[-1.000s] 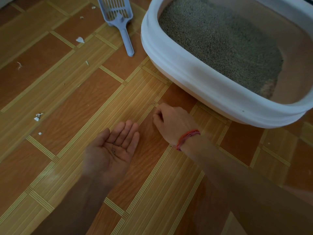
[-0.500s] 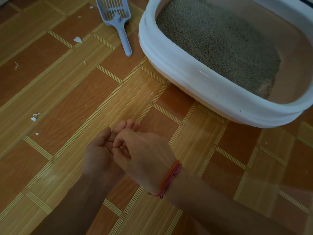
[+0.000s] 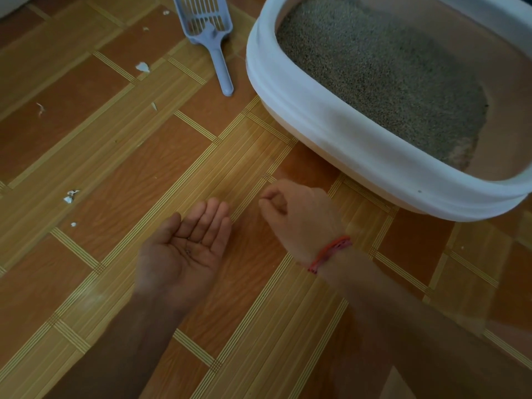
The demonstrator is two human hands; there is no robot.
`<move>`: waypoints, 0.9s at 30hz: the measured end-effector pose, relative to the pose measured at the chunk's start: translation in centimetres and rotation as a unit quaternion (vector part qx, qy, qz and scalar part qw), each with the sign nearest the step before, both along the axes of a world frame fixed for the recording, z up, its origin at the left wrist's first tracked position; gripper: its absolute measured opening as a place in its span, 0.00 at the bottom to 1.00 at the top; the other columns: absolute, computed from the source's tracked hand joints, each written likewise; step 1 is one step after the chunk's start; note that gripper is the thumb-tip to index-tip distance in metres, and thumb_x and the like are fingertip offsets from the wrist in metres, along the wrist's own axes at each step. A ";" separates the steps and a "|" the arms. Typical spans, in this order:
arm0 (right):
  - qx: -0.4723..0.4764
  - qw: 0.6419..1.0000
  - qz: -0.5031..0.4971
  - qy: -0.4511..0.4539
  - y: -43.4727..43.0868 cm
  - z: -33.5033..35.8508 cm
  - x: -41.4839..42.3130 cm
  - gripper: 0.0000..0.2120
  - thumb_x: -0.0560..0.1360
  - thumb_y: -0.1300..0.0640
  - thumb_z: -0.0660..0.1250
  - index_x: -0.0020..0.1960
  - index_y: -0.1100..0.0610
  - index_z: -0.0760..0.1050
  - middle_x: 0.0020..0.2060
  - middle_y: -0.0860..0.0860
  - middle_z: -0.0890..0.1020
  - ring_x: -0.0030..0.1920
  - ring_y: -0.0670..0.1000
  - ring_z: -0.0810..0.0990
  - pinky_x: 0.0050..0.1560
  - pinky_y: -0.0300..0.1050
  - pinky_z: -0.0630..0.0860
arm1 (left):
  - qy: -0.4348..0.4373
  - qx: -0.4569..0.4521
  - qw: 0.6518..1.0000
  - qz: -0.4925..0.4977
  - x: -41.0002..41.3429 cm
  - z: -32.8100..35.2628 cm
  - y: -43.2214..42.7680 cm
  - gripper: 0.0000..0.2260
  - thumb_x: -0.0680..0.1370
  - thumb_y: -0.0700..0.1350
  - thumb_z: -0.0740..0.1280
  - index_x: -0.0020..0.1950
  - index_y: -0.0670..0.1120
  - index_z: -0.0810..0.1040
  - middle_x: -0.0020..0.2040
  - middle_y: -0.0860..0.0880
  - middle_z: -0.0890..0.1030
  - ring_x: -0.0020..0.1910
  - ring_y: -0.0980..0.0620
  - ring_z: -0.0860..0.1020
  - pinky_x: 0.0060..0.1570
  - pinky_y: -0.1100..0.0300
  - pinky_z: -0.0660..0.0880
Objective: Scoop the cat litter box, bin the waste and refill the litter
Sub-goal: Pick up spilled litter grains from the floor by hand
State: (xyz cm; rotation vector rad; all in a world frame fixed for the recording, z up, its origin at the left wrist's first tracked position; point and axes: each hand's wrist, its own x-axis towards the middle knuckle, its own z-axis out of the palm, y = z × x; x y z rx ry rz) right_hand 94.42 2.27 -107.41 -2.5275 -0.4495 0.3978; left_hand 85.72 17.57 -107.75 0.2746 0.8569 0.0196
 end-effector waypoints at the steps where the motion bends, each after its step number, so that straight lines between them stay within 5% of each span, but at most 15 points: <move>1: -0.016 1.000 -0.003 0.000 -0.2 -0.4 0.4 0.07 0.79 0.47 0.61 0.50 0.46 0.78 0.38 0.41 0.80 0.42 0.44 0.79 0.45 0.47 0.80 | 0.000 0.001 1.000 0.000 0.0 0.0 0.0 0.24 0.83 0.46 0.54 0.42 0.37 0.86 0.54 0.42 0.85 0.54 0.44 0.84 0.52 0.48 0.80; 6: -0.061 0.998 0.007 -0.002 0.2 -1.5 1.7 0.07 0.79 0.46 0.62 0.51 0.46 0.78 0.40 0.41 0.78 0.43 0.44 0.77 0.44 0.42 0.76 | 0.006 0.004 1.000 -0.004 -0.1 0.0 -0.1 0.24 0.84 0.46 0.54 0.42 0.37 0.86 0.54 0.42 0.85 0.54 0.44 0.84 0.51 0.48 0.81; 16: -0.064 0.998 0.013 -0.004 1.0 -2.2 2.3 0.09 0.79 0.52 0.61 0.44 0.48 0.78 0.36 0.43 0.80 0.38 0.45 0.79 0.41 0.46 0.78 | 0.011 0.010 1.000 -0.004 -0.3 -0.3 0.2 0.24 0.84 0.46 0.55 0.42 0.37 0.86 0.54 0.42 0.85 0.54 0.44 0.84 0.53 0.47 0.79; 27: -0.089 0.995 0.033 0.015 1.3 -1.3 1.9 0.10 0.81 0.51 0.56 0.48 0.51 0.75 0.35 0.46 0.79 0.35 0.47 0.78 0.41 0.49 0.79 | 0.018 0.011 1.000 -0.007 -0.2 -0.3 0.2 0.24 0.84 0.46 0.54 0.42 0.37 0.86 0.54 0.42 0.85 0.54 0.44 0.84 0.52 0.49 0.81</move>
